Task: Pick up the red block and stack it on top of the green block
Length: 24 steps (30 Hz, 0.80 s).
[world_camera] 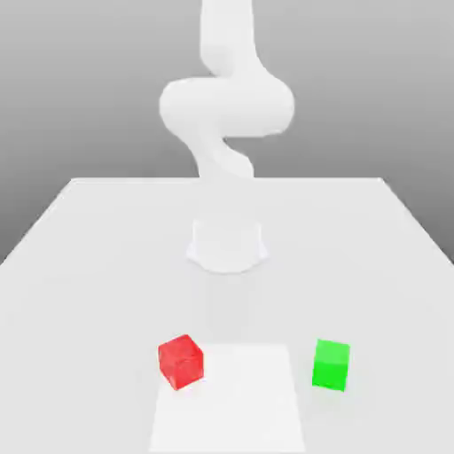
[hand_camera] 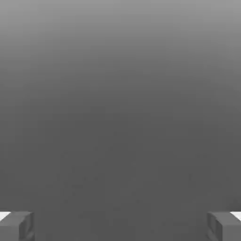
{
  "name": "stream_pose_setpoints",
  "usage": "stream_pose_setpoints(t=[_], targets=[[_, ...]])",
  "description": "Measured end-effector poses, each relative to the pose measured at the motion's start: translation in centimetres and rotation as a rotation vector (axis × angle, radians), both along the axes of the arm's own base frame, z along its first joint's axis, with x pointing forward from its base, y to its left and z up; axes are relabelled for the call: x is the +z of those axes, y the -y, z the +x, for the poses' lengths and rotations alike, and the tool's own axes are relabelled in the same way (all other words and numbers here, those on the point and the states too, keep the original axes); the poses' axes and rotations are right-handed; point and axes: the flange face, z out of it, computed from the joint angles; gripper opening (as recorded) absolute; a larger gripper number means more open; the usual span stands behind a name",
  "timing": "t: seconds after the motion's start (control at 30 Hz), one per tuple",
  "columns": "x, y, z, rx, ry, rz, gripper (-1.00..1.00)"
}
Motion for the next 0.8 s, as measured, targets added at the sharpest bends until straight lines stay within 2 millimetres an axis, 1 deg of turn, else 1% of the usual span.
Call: stream_pose_setpoints(t=[0.1,0.2,0.3,0.37,0.47,0.57,0.7,0.8], targets=[[-5.8,0.3,3.0,-0.103,-0.086,0.008,0.00],[-11.7,1.2,5.1,-0.201,-0.169,0.026,0.00],[-17.6,2.6,6.4,-0.300,-0.249,0.053,0.00],[-21.6,3.5,6.7,-0.364,-0.302,0.076,0.00],[-27.3,5.0,6.5,-0.460,-0.379,0.118,0.00],[-32.7,6.2,5.5,-0.555,-0.452,0.168,0.00],[-39.0,7.2,3.2,-0.678,-0.543,0.249,0.00],[-43.1,7.5,1.0,-0.768,-0.606,0.319,0.00]])
